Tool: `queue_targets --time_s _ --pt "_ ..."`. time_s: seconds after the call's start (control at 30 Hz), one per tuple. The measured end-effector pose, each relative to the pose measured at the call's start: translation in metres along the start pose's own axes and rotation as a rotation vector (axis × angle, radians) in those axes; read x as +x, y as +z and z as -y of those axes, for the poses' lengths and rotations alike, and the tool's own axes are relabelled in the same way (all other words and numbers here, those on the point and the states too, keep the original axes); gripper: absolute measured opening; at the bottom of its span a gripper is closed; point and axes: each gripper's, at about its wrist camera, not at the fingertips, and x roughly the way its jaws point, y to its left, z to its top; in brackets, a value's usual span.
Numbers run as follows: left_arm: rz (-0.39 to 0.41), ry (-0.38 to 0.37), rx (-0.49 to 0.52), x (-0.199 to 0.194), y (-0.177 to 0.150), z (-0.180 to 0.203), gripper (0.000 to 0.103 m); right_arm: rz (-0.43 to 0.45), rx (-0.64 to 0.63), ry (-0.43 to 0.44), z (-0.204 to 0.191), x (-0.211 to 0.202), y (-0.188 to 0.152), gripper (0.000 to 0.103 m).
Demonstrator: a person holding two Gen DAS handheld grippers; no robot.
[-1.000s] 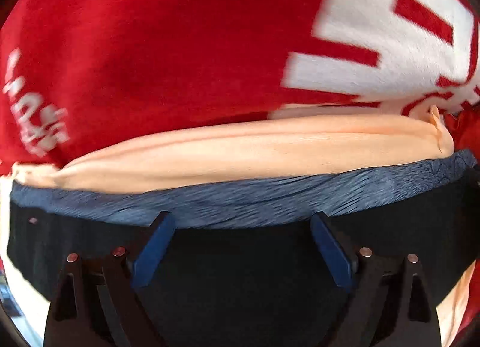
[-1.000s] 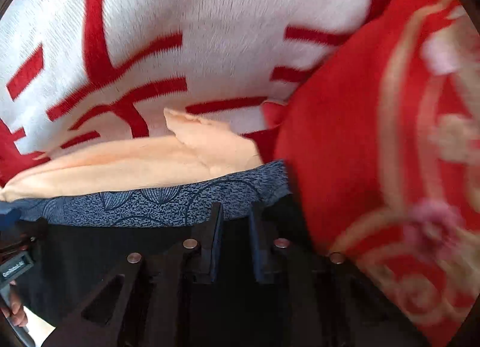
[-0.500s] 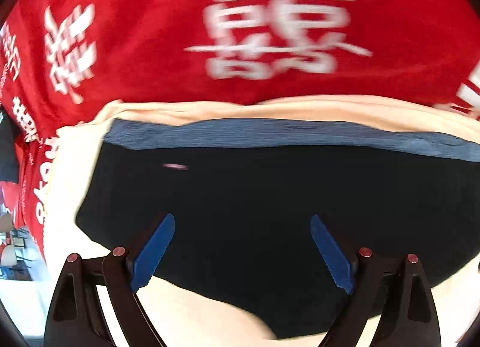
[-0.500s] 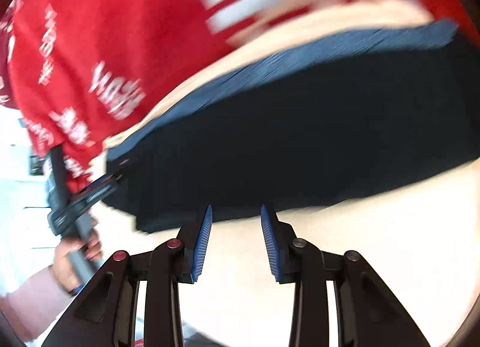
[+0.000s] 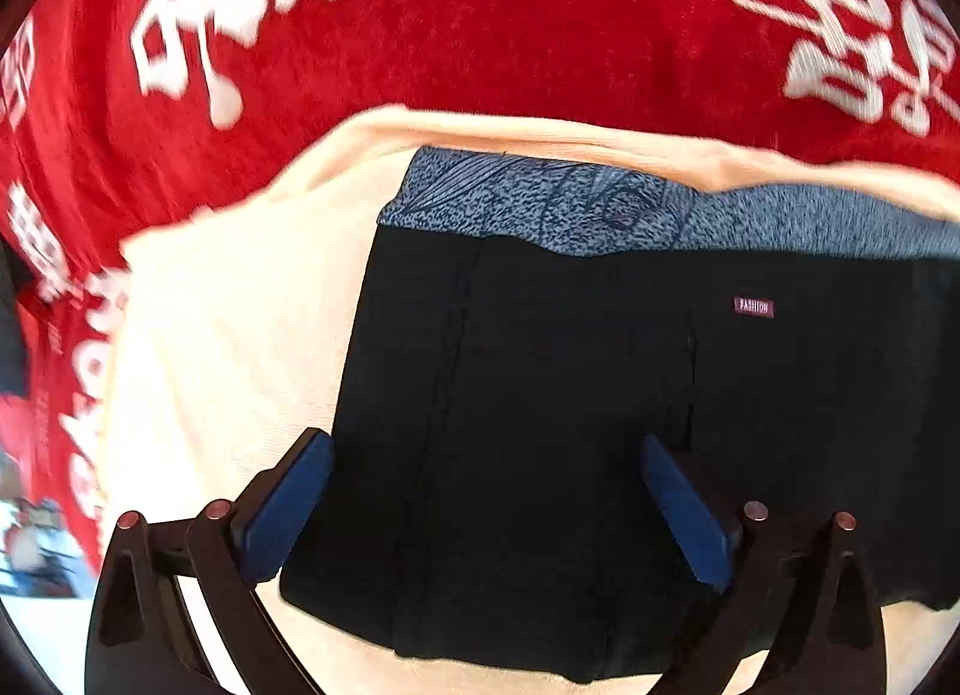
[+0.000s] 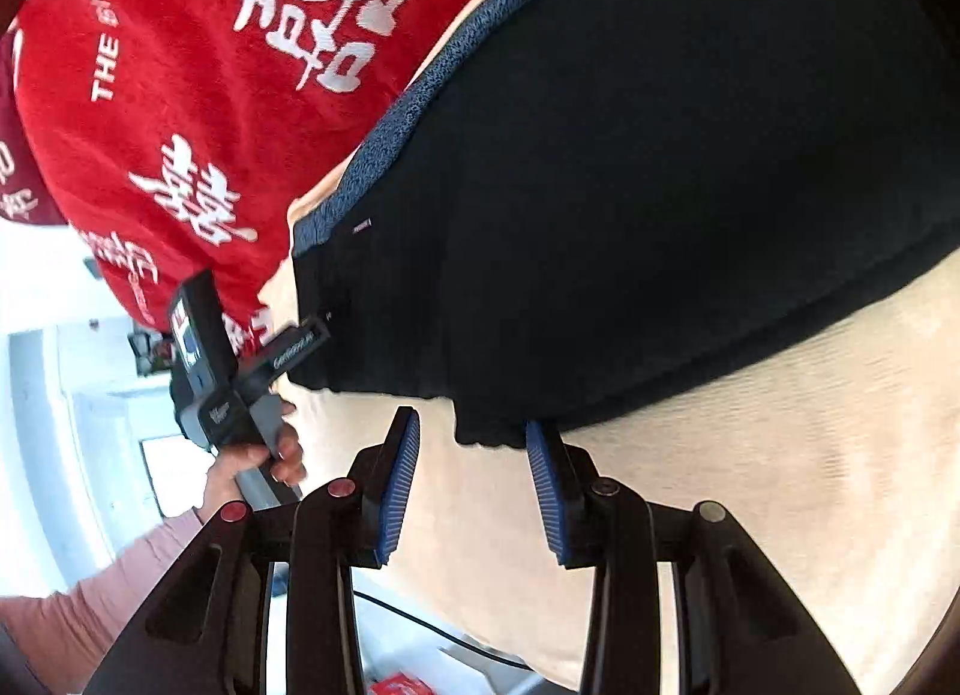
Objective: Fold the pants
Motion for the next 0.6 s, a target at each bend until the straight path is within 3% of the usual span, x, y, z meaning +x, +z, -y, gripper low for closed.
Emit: queue_targets --time_s 0.17,0.23,0.33,0.4,0.5,0.6 --pt "-0.016 -0.086 -0.027 0.006 -0.001 -0.013 0.103 0.004 0.101 0.044 0.007 0.014 0.017 0.042" --pt "-0.028 -0.089 -0.001 0.009 0.001 -0.019 0.103 0.008 0.063 -0.012 -0.003 0.009 0.025 0.008" --pt "-0.02 -0.089 0.067 0.005 -0.002 -0.018 0.103 0.02 -0.039 -0.066 -0.025 0.0 0.018 0.007" --pt "-0.016 -0.099 0.088 0.007 -0.006 -0.019 0.103 -0.016 -0.042 -0.142 -0.015 0.011 0.008 0.007" --pt "-0.034 -0.102 0.076 0.005 -0.007 -0.018 0.103 -0.022 0.002 -0.12 -0.002 0.013 0.0 0.013" --pt "-0.048 -0.073 0.1 -0.004 -0.01 -0.017 0.103 -0.133 -0.013 -0.125 -0.008 0.0 -0.008 0.047"
